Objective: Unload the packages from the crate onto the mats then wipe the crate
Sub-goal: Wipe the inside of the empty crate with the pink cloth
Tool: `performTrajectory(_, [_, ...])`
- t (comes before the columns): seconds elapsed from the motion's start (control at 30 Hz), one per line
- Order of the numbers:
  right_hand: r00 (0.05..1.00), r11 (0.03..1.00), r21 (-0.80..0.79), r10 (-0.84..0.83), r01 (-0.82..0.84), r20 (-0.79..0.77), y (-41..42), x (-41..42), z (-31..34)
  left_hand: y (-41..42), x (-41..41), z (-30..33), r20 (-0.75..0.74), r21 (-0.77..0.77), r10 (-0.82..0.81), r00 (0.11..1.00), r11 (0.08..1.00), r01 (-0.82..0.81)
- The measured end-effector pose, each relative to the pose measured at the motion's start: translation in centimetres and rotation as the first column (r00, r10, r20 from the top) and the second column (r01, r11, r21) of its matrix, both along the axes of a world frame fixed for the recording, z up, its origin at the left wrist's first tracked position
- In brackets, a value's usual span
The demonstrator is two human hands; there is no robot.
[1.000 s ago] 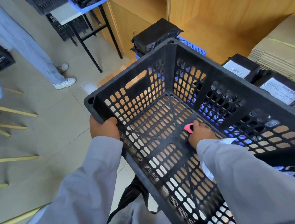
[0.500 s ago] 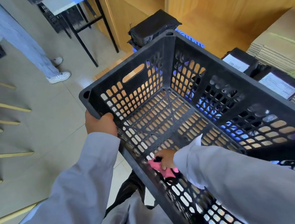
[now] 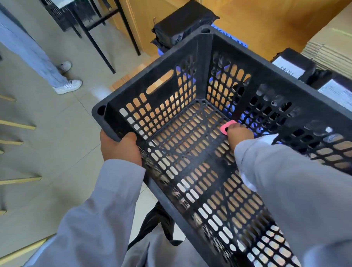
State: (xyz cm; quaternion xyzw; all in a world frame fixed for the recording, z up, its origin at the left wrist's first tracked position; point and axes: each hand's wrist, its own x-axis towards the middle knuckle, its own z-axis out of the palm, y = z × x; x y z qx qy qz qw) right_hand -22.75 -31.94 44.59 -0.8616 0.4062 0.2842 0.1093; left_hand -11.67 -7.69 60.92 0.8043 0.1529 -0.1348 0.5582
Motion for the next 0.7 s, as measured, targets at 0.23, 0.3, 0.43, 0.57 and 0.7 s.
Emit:
performTrajectory(0.23, [0.993, 0.997, -0.07, 0.039, -0.032, 0.113, 2.1, -0.6, -1.0, 0.1, 0.2, -0.2, 0.02, -0.028, 0.013, 1.0, 1.0, -0.012])
performTrajectory(0.3, [0.979, 0.996, 0.015, 0.079, -0.084, 0.19, 5.2, -0.5, -0.6, 0.0, 0.2, -0.1, 0.01, -0.031, 0.008, 1.0, 0.999, -0.008])
performTrajectory(0.43, [0.948, 0.978, 0.165, 0.071, -0.127, 0.31, 12.2, 0.3, -1.2, 0.1, 0.2, -0.1, 0.008, -0.03, 0.006, 1.0, 1.0, -0.006])
performTrajectory(0.57, [0.959, 0.958, 0.255, 0.059, -0.132, 0.277, 13.3, 0.6, -2.0, 0.1, 0.2, -0.2, 0.005, -0.031, 0.005, 1.0, 1.0, -0.005])
performTrajectory(0.7, [0.924, 0.846, 0.466, 0.079, -0.26, 0.373, 16.8, 0.2, -1.5, 0.1, 0.3, -0.2, 0.006, -0.036, 0.002, 1.0, 0.999, -0.002])
